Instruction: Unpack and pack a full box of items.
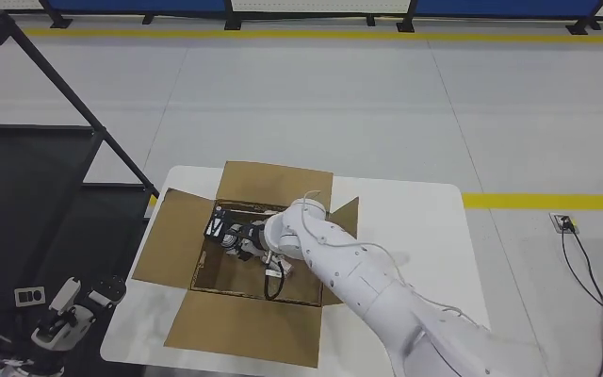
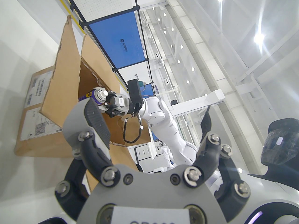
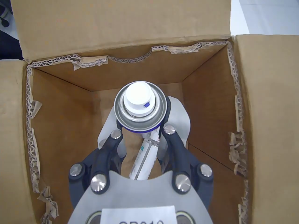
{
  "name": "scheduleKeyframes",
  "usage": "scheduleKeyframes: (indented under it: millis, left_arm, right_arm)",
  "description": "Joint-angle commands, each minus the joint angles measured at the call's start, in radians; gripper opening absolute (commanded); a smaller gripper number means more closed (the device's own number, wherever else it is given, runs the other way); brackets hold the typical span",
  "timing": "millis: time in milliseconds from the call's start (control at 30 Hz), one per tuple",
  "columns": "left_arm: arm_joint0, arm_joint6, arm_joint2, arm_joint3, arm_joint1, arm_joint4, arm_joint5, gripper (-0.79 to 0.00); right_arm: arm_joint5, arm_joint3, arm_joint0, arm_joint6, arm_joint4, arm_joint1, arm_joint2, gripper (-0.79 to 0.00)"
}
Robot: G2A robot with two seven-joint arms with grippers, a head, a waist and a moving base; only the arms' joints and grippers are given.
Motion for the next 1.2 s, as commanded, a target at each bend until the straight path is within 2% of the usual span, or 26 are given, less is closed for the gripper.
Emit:
scheduleKeyframes:
  millis: [0, 333, 767, 833, 967, 1067, 1167]
  left_arm:
    - [0.0, 0.0, 0.0, 0.0, 0.0, 0.0, 0.0, 0.0]
    - [0.0, 0.0, 0.0, 0.0, 0.0, 0.0, 0.0, 0.0]
    - [0.0, 0.0, 0.0, 0.0, 0.0, 0.0, 0.0, 0.0]
    - [0.0, 0.0, 0.0, 0.0, 0.0, 0.0, 0.0, 0.0]
    - [0.0, 0.0, 0.0, 0.0, 0.0, 0.0, 0.0, 0.0]
    - [0.0, 0.0, 0.0, 0.0, 0.0, 0.0, 0.0, 0.0]
    - [0.0, 0.0, 0.0, 0.0, 0.0, 0.0, 0.0, 0.0]
  right_arm:
    - [-0.004, 0.032, 0.005, -0.001, 0.002, -0.016, -0.006, -0.785]
    - [-0.009, 0.157, 0.008, -0.088, -0.035, -0.075, -0.034, -0.785]
    - [-0.051, 0.263, -0.011, -0.164, -0.04, -0.099, -0.028, -0.785]
    - [-0.059, 0.269, -0.012, -0.164, -0.039, -0.1, -0.025, -0.662]
    - [-0.066, 0.275, -0.013, -0.168, -0.039, -0.101, -0.021, -0.505]
    - [-0.072, 0.278, -0.013, -0.172, -0.043, -0.101, -0.019, -0.44]
    - [-0.075, 0.279, -0.014, -0.174, -0.046, -0.101, -0.018, -0.443]
